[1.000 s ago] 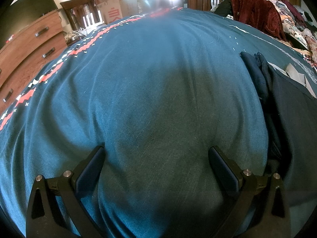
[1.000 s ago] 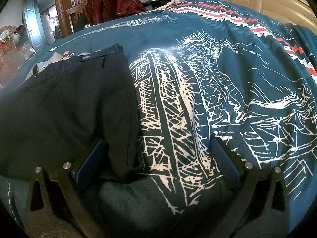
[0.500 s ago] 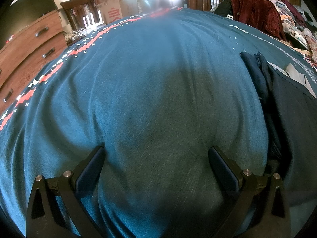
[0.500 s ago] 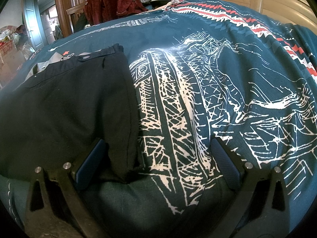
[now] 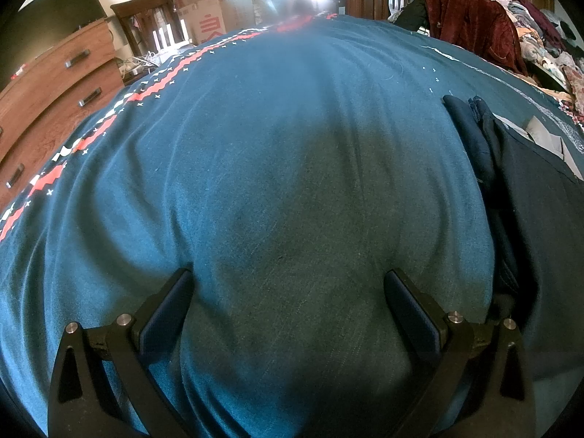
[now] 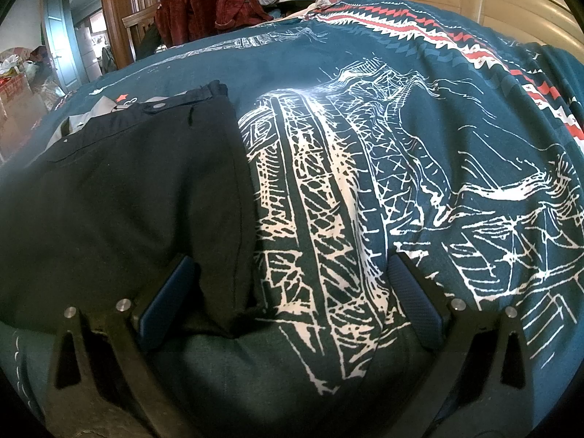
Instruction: Fold large clothes
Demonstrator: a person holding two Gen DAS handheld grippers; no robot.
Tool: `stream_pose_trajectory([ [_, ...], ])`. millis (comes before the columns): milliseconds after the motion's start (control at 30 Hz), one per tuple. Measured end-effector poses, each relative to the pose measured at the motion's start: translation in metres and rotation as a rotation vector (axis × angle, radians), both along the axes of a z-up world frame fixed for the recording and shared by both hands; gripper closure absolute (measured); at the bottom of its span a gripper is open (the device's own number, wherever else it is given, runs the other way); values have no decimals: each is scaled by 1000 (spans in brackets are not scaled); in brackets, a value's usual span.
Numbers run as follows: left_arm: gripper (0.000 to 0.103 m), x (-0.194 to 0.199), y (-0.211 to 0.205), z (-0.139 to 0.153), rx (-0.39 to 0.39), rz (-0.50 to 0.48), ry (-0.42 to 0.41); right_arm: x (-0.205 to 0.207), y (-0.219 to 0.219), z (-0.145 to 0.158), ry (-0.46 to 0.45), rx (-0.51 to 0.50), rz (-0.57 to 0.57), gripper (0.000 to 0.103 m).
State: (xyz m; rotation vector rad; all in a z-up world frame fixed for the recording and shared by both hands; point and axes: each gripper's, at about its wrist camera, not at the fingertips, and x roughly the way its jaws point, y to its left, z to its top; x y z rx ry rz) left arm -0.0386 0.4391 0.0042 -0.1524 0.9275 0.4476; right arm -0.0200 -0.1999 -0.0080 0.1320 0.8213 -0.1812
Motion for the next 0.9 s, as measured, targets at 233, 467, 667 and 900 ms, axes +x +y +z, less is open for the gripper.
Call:
stream_pose_trajectory([
  [233, 0, 0, 0, 0, 0, 0, 0, 0, 0, 0, 0, 0, 0, 0],
  [467, 0, 0, 0, 0, 0, 0, 0, 0, 0, 0, 0, 0, -1, 0],
  [667, 0, 1, 4, 1, -20, -3, 9, -1, 0, 0, -1, 1, -1, 0],
  [900, 0, 0, 17, 4, -103, -24, 25, 0, 1, -1, 0, 2, -1, 0],
])
